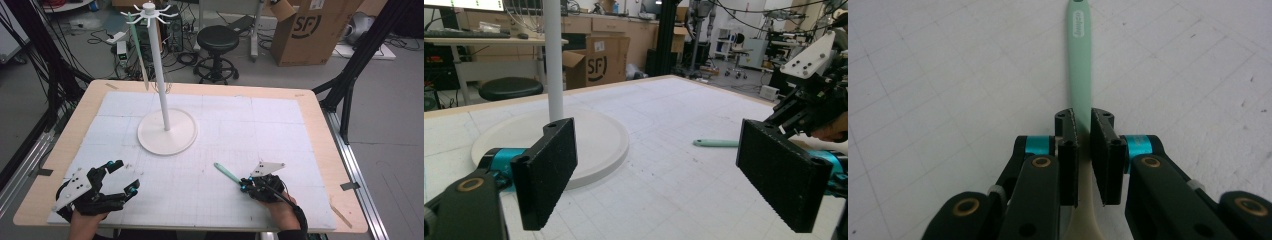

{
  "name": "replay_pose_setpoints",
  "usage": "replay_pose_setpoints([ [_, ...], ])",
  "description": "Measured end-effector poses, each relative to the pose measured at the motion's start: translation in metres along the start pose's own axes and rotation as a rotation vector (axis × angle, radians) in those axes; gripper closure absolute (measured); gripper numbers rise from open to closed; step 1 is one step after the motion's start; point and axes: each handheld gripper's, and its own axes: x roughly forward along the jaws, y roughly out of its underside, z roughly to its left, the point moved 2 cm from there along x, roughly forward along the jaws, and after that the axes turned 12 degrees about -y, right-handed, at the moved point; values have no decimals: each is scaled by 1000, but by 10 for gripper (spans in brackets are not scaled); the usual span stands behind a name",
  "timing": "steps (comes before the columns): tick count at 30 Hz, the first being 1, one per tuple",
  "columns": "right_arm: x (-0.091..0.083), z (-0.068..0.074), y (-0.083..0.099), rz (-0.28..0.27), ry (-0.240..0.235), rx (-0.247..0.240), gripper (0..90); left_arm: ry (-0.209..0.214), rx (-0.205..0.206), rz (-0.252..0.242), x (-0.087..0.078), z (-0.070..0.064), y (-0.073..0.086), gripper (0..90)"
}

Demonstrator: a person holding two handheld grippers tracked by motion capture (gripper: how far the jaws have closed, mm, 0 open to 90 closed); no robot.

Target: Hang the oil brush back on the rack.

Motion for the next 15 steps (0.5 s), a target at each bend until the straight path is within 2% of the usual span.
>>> replay_pose_setpoints([
  [6,-1,0,0,-14,-5,1,827,7,-10,15,2,0,-1,173],
  [15,-20,11,-8,-193,-65,-2,826,11,-25,9,6,-6,-10,172],
])
